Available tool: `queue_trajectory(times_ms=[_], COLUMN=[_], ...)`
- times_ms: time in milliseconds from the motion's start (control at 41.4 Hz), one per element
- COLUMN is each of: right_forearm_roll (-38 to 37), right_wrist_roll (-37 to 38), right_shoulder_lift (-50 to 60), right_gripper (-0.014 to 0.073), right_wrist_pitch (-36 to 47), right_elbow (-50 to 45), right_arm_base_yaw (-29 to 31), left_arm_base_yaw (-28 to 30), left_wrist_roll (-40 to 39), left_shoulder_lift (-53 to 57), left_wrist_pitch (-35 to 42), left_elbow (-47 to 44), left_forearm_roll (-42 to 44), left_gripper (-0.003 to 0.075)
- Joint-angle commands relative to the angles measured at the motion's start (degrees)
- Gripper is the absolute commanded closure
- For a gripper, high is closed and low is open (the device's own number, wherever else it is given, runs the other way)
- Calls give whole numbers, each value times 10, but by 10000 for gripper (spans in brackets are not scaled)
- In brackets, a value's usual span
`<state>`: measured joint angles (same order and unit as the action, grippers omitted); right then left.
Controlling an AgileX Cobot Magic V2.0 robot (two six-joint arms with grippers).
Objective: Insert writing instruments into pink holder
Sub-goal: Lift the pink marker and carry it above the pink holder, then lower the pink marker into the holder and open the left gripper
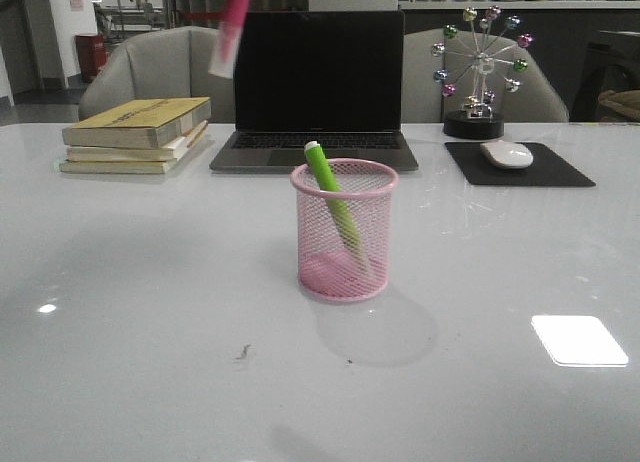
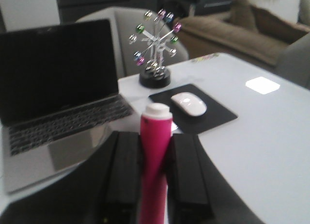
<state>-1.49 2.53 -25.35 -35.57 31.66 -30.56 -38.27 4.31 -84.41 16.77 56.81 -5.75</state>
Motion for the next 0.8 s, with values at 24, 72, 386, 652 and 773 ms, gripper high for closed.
queue_trajectory(times_ms=[24,72,386,652,773], right_forearm_roll=[-5,-5,-5,-5,-5], right_wrist_roll=[-6,-6,-6,-6,-6], right_shoulder_lift=[-3,-3,-3,-3,-3], right_gripper=[125,125,125,125,125], right_wrist_pitch=[41,41,41,41,41], right_elbow=[15,15,15,15,15], right_arm_base_yaw=[4,4,4,4,4], left_arm_base_yaw=[-42,-54,-76,-76,-76], left_wrist_roll=[-1,-1,-2,-2,-2], left_shoulder_lift=[-25,-46,-187,-255,-271], left_wrist_pitch=[148,180,396,402,402], left_elbow=[15,15,15,15,15], left_forearm_roll=[-7,-7,-7,-7,-7], left_gripper=[629,629,629,629,628])
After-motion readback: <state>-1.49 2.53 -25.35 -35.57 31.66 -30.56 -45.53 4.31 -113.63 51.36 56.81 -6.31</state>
